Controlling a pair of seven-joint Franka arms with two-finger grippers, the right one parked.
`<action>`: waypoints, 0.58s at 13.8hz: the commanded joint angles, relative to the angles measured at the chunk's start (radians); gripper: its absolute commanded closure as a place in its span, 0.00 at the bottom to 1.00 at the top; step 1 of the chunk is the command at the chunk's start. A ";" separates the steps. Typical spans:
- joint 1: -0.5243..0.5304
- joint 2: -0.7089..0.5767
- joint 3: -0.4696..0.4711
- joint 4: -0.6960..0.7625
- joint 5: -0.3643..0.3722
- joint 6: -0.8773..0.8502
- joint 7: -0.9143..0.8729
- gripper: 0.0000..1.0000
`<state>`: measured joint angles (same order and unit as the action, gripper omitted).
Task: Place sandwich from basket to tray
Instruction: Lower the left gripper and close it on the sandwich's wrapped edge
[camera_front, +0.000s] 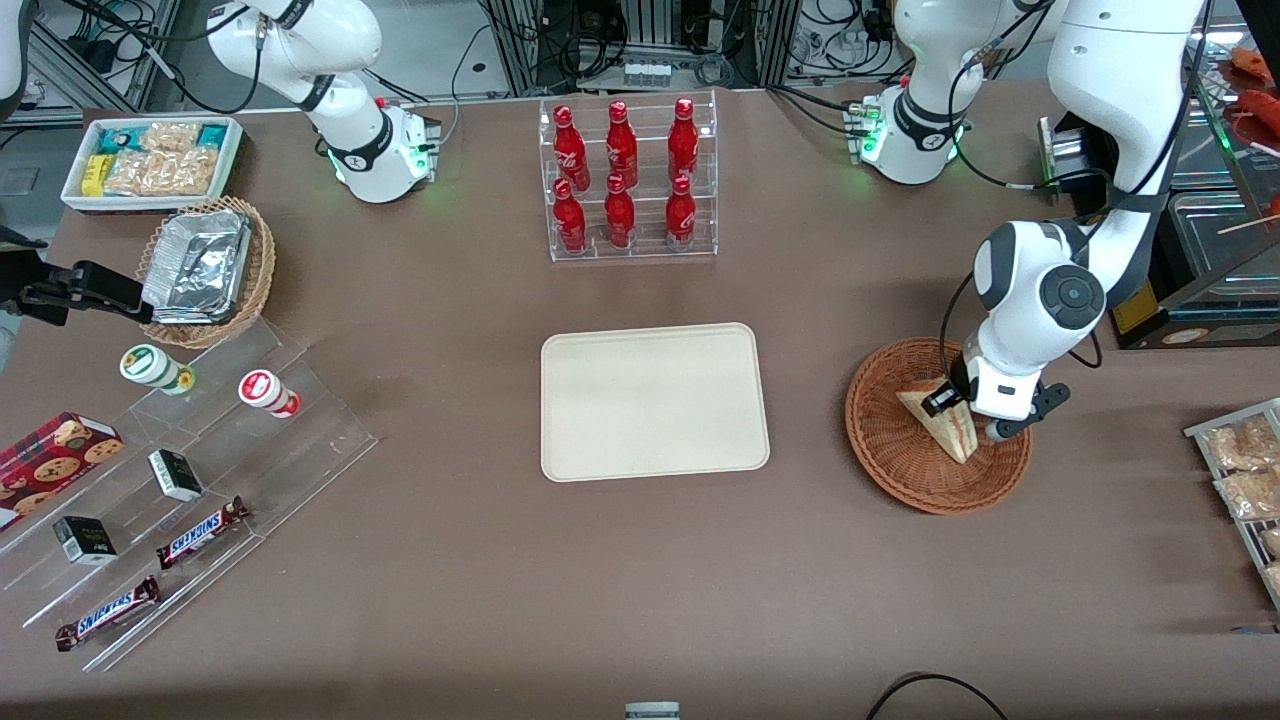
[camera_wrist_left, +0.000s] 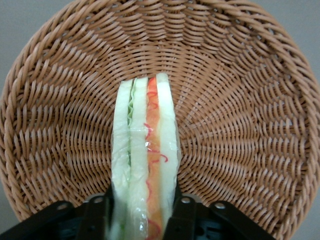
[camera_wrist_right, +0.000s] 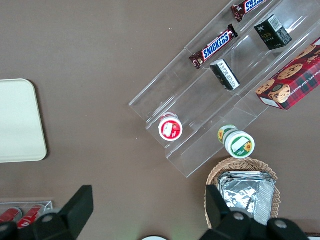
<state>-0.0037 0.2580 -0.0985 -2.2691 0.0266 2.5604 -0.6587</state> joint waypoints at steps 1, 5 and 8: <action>-0.001 -0.092 -0.003 0.009 0.015 -0.081 -0.009 1.00; -0.054 -0.117 -0.006 0.265 0.018 -0.423 -0.012 1.00; -0.137 -0.086 -0.006 0.451 0.016 -0.587 -0.022 1.00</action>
<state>-0.0895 0.1276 -0.1077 -1.9382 0.0269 2.0627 -0.6594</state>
